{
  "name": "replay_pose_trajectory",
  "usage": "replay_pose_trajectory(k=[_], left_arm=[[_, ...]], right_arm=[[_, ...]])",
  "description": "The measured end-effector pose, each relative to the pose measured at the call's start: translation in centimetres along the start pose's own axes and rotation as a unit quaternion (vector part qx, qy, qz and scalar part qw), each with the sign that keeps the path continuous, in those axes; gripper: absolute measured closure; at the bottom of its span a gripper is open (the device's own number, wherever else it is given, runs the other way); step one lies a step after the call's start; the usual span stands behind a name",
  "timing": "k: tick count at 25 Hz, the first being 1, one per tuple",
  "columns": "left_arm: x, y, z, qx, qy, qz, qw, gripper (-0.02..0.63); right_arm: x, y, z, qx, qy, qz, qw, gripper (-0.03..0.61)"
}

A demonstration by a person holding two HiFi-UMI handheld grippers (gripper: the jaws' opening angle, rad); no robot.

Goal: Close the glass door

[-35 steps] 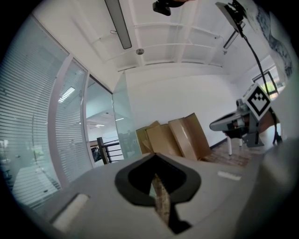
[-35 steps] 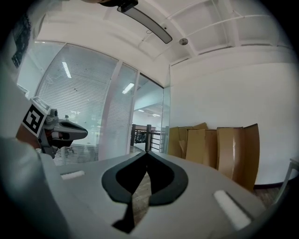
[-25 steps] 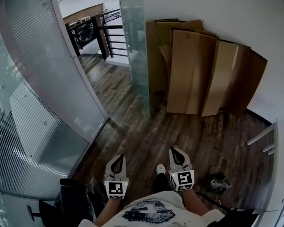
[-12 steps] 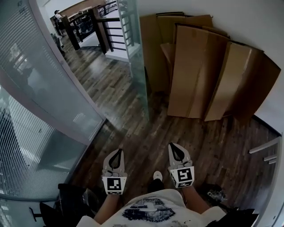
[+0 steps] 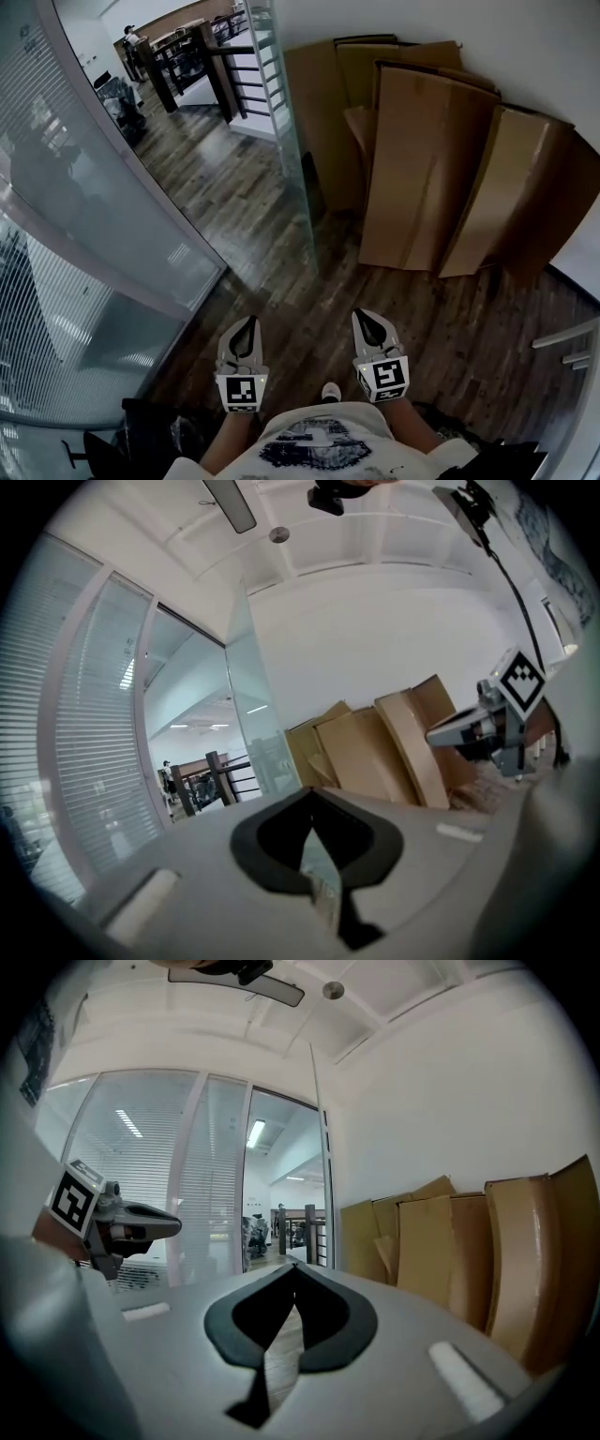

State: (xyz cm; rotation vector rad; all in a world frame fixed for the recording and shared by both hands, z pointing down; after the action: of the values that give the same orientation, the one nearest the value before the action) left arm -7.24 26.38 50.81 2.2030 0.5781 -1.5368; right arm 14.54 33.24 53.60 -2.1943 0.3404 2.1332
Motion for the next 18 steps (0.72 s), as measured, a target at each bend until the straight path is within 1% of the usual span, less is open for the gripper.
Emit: replay_pose_trajectory(k=[5, 8, 10, 13, 18], left_arm=[[1.5, 1.4, 0.1, 0.008, 0.018, 0.012, 0.9997, 0.614], [0.7, 1.8, 1.3, 0.029, 0.023, 0.011, 0.9992, 0.614], [0.6, 2.2, 1.8, 0.037, 0.025, 0.011, 0.9990, 0.614], [0.6, 3.7, 2.4, 0.038, 0.020, 0.010, 0.9990, 0.614], [-1.4, 7.0, 3.9, 0.039, 0.015, 0.009, 0.9991, 0.614]], right_arm=[[0.4, 2.6, -2.3, 0.014, 0.009, -0.009, 1.000, 0.571], [0.8, 4.2, -2.6, 0.024, 0.009, -0.018, 1.000, 0.571], [0.8, 5.1, -2.7, 0.029, 0.009, -0.020, 0.999, 0.571], [0.5, 6.9, -3.2, 0.033, 0.008, -0.019, 0.999, 0.571], [-0.1, 10.9, -4.2, 0.034, 0.003, -0.008, 0.999, 0.571]])
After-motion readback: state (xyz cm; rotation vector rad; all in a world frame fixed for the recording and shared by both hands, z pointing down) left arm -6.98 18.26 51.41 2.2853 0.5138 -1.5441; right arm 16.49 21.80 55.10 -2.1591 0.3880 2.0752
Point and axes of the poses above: the fingertips, and each gripper's own axes: y forward along the fingers, z to its left, x out of its top, the point moved 2 cm from there along -y, backward along the fingers, and after that the axes turned 6 degrees about x, right-handed, at the moved point
